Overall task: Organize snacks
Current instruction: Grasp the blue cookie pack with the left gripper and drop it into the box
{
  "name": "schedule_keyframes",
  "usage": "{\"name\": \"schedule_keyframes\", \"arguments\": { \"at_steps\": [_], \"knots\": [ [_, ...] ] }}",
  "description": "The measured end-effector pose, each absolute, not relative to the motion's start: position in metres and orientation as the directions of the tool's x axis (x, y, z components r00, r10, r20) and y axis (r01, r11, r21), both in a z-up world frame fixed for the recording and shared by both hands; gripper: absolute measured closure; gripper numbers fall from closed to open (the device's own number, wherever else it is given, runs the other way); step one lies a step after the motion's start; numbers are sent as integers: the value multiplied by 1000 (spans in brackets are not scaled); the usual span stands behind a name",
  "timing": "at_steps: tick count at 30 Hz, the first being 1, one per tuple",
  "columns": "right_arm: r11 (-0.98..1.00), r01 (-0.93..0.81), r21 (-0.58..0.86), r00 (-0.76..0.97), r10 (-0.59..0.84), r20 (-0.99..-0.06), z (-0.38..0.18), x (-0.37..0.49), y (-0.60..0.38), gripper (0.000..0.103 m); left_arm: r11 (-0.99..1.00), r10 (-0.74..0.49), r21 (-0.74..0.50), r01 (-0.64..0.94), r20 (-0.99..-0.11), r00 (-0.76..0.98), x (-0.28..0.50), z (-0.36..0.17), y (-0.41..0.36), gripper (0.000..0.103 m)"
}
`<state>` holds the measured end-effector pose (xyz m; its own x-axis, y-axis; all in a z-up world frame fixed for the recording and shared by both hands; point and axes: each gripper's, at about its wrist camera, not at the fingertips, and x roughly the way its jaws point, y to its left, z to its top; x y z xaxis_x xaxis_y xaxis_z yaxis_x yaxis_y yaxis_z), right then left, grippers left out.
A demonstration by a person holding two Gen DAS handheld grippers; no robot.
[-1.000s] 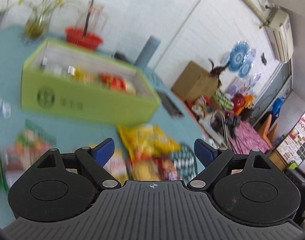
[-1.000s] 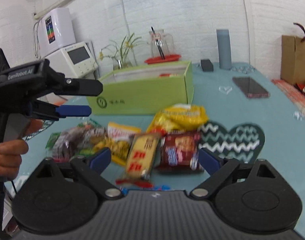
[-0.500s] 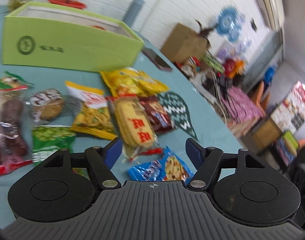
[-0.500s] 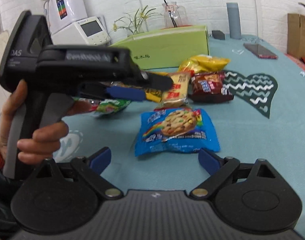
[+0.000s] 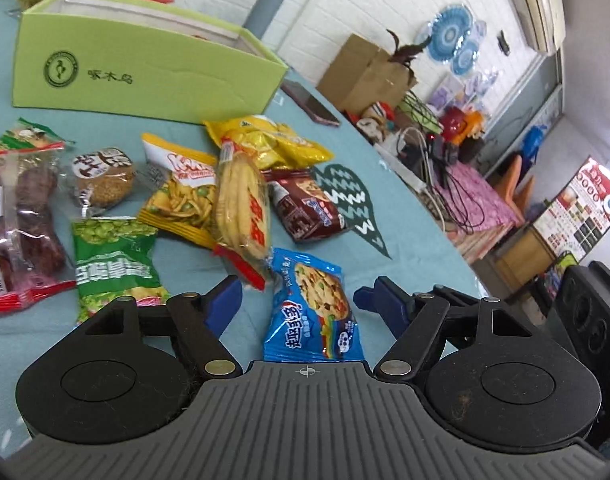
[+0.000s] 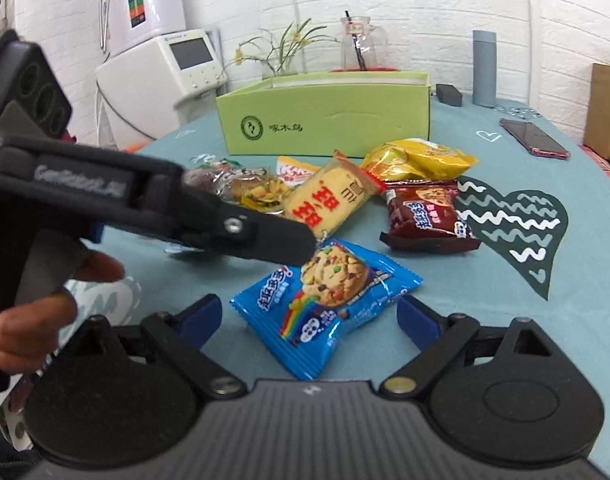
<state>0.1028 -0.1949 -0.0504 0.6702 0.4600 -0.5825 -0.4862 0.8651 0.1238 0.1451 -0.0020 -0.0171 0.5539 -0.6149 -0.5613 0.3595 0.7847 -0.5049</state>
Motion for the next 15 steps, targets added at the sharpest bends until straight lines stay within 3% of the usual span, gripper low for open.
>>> {"name": "schedule_keyframes", "arguments": {
  "at_steps": [5,6,7,8,9,15],
  "knots": [
    [877,-472,90,682,428,-592,-58,104,-186,9,780,-625,-504,370,-595,506,151,-30,-18,53],
    [881,-468,69,699,418,-580,-61,104,-184,13,783,-621,-497,374,-597,507,150,-31,-18,62],
    [885,-463,36,715,398,-576,-62,103,-181,17,781,-625,-500,375,-603,496,149,-32,-18,88],
    [887,-462,11,722,383,-576,-61,101,-178,25,778,-628,-509,369,-610,483,148,-34,-17,93],
    [882,-470,33,712,401,-577,-59,101,-181,30,780,-625,-509,365,-606,492,146,-34,-17,94],
    [907,-420,37,742,367,-561,-42,92,-196,32,745,-667,-508,433,-558,493,139,-17,-26,99]
  ]
}}
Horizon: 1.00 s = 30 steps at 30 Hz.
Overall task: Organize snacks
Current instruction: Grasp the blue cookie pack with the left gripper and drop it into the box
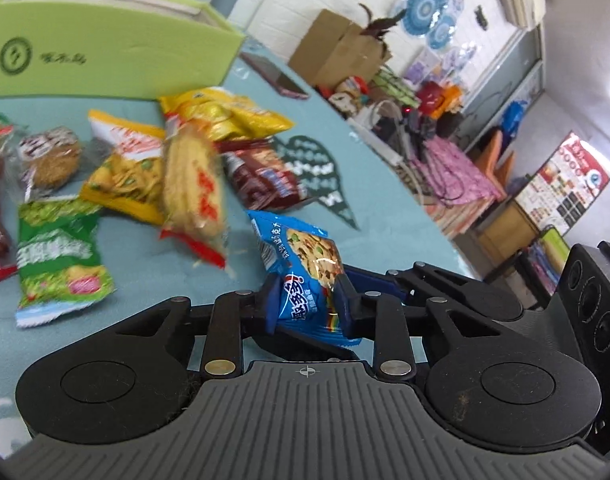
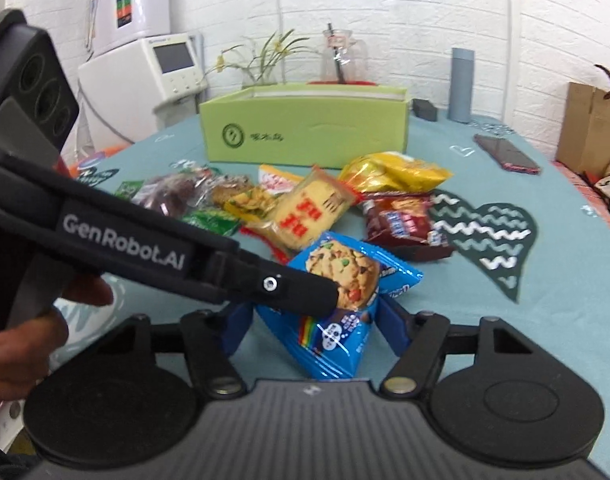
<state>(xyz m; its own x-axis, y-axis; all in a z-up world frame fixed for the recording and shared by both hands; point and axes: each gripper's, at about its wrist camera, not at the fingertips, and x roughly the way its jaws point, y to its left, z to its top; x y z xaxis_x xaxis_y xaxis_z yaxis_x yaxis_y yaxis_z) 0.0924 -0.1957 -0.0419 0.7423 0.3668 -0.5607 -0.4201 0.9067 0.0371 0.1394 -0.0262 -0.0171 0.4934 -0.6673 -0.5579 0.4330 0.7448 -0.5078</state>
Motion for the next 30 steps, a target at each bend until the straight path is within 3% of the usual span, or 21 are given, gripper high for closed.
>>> {"name": "schedule_keyframes", "arguments": {
  "at_steps": [7,18,26,30],
  "knots": [
    [924,-382,23,757,327,-566,-33,107,-199,32,750,-661,-485,450,-567,492,156,-6,-40,99],
    [866,-495,-70,782,409,-471,10,188,-147,32,825,-563,-384,414,-511,649,213,48,0,98],
    [798,-568,-201,785,453,-422,40,291,-79,27,880,-472,-309,361,-485,736,310,84,47,95],
    [778,-600,-186,754,471,-459,44,356,-52,27,896,-439,-309,319,-502,746,370,85,70,95]
  ]
}}
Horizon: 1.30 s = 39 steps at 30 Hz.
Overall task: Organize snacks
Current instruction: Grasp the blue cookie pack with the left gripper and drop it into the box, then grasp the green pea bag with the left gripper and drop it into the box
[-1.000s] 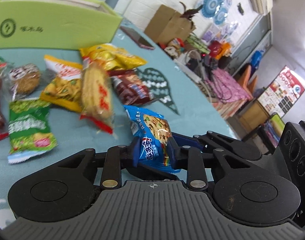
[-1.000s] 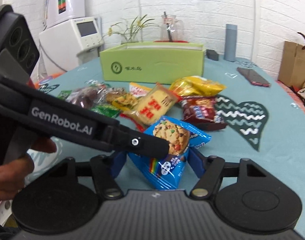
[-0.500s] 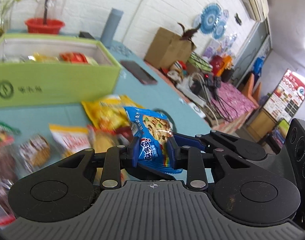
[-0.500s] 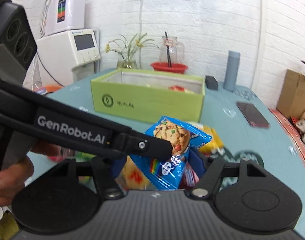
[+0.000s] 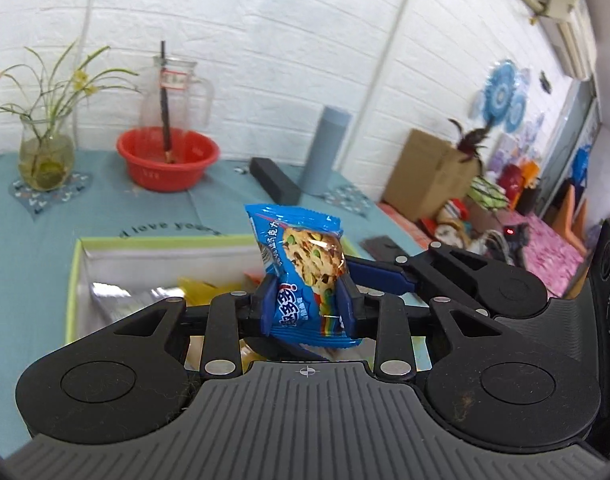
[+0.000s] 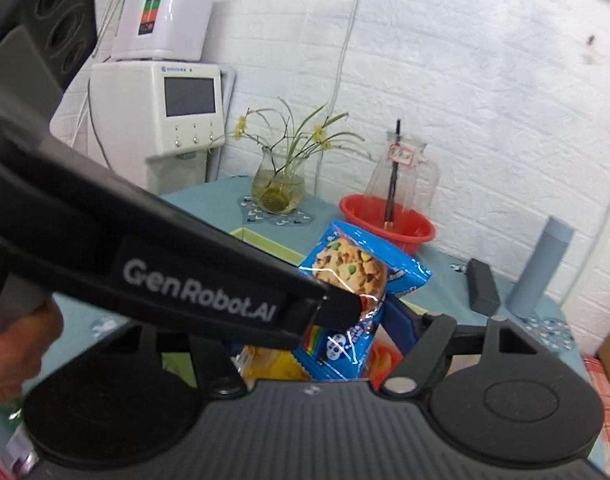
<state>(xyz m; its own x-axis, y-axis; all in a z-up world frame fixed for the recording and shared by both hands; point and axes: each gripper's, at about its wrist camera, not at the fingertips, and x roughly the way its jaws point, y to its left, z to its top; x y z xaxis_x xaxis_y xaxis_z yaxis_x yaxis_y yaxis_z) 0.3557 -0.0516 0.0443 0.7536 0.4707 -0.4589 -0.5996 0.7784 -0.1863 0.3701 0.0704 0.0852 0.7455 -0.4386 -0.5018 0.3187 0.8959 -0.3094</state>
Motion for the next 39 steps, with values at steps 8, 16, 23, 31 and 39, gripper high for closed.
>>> {"name": "schedule_keyframes", "arguments": {
  "at_steps": [8,16,23,31,39],
  "knots": [
    [736,-673,-75,603,487,-632,-1,426,-19,27,917,-389,-330,224,-621,681,435,26,95,92],
    [765,-643,-45,675,537,-506,33,370,-57,10,913,-384,-326,246,-482,788,379,69,105,46],
    [769,-639,5,689,576,-439,36,248,-106,10,884,-427,-353,305,-345,836,262,96,101,28],
    [759,-645,94,592,574,-566,-34,141,-107,10,820,-487,-527,222,-439,755,171,19,87,26],
    [736,-664,136,543,599,-588,-54,139,-91,10,830,-498,-524,192,-539,680,147,-14,78,46]
  ]
}}
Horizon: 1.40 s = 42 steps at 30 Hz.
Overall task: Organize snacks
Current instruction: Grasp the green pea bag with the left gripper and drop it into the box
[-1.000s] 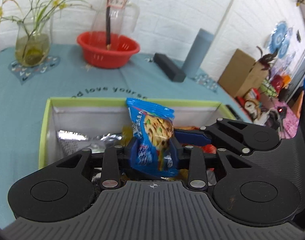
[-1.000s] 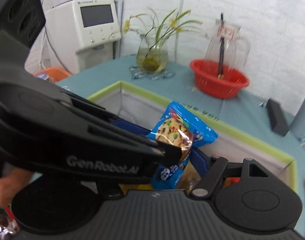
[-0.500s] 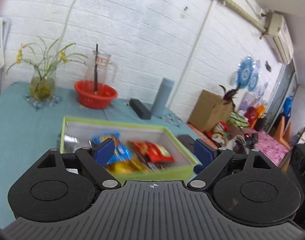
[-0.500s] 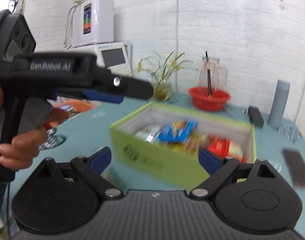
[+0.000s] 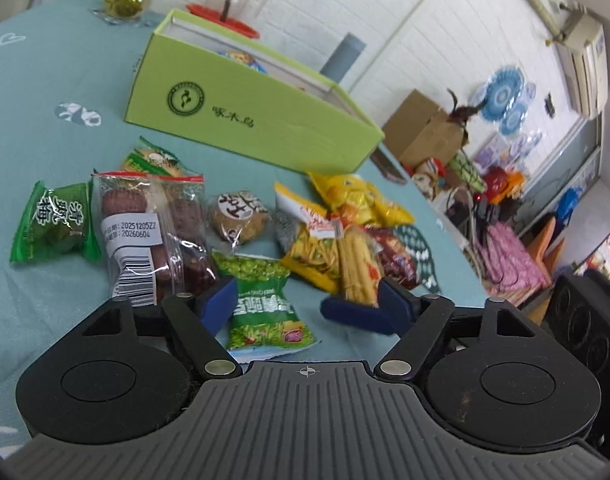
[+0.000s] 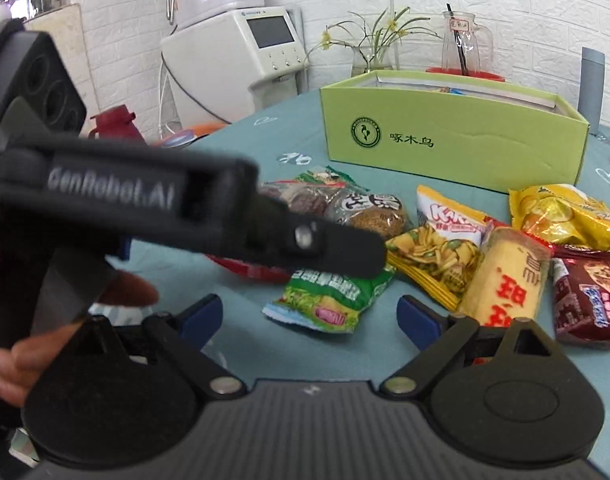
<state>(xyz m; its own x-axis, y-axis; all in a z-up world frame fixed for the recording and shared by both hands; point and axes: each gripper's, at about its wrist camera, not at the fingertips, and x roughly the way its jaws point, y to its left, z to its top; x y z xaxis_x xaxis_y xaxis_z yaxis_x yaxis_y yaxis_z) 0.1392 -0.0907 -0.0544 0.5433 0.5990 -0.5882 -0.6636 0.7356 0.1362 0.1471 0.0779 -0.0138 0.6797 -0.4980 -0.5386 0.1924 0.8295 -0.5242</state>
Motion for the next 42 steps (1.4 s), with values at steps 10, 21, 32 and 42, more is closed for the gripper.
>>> {"name": "schedule_keyframes", "arguments": {
  "at_steps": [10,21,32,42],
  "knots": [
    [704,-709,35,542,576,-612,-57,132,-69,12,891,-428,-409,197,-608,669,141,-24,62,66],
    [746,-663,51,587,562,-583,-51,107,-103,12,880,-438,-436,187,-598,671,114,-11,62,58],
    [752,-659,35,591,545,-595,-48,112,-93,38,866,-469,-461,193,-615,634,121,-23,57,98],
    [765,-633,-113,729,542,-418,29,201,-75,37,864,-469,-416,282,-465,750,210,65,67,98]
  ]
}}
